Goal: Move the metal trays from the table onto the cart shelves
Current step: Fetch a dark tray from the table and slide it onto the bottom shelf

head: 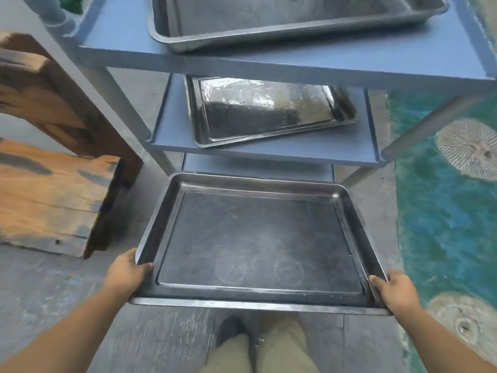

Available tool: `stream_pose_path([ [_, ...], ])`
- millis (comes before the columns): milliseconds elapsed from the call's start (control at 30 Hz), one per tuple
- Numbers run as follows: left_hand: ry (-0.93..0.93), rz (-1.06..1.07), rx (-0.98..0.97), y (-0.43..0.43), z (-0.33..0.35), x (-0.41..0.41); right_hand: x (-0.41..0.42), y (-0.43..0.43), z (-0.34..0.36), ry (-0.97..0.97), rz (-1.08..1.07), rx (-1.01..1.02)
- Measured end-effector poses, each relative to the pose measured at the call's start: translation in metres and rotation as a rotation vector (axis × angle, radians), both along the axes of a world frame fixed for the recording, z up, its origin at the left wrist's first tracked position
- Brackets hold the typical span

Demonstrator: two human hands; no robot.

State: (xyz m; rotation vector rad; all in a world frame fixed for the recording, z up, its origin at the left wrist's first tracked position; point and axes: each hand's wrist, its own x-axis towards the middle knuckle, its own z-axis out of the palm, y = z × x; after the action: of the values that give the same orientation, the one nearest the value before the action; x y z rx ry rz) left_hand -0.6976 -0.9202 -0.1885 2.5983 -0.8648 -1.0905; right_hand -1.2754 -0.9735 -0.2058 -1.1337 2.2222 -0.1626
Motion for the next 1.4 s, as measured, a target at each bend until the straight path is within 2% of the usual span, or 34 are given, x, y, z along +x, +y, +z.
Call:
stream_pose_path([
  [200, -0.04, -0.042, -0.028, -0.073, -0.106, -0.01, -0.018, -0.075, -0.118, 0.019, 0.015, 0.022],
  [367, -0.06, -0.051, -0.046, -0.133, -0.192, -0.01, -0.025, -0.14, -0.219, -0.048, -0.023, -0.005],
  [567, -0.079, -0.025, -0.1, -0.199, -0.27, -0.006, -0.02, -0.208, -0.296, -0.145, -0.041, -0.085],
  [667, -0.092, -0.007, -0.159, -0.226, -0.305, -0.006, -0.018, -0.239, -0.33, -0.127, -0.029, -0.141],
  [867, -0.126, -0.025, -0.261, -0.279, -0.366, -0.012, -0.017, -0.292, -0.387, -0.158, -0.067, -0.286],
  [1000, -0.119, -0.021, -0.342, -0.309, -0.399, -0.012, -0.017, -0.322, -0.414, -0.092, -0.055, -0.346],
  [1200, -0.161, -0.044, -0.351, -0.342, -0.431, -0.013, -0.013, -0.339, -0.44, -0.097, -0.065, -0.407],
  [1400, -0.194, -0.07, -0.294, -0.351, -0.449, -0.008, -0.008, -0.344, -0.453, -0.062, -0.004, -0.365],
])
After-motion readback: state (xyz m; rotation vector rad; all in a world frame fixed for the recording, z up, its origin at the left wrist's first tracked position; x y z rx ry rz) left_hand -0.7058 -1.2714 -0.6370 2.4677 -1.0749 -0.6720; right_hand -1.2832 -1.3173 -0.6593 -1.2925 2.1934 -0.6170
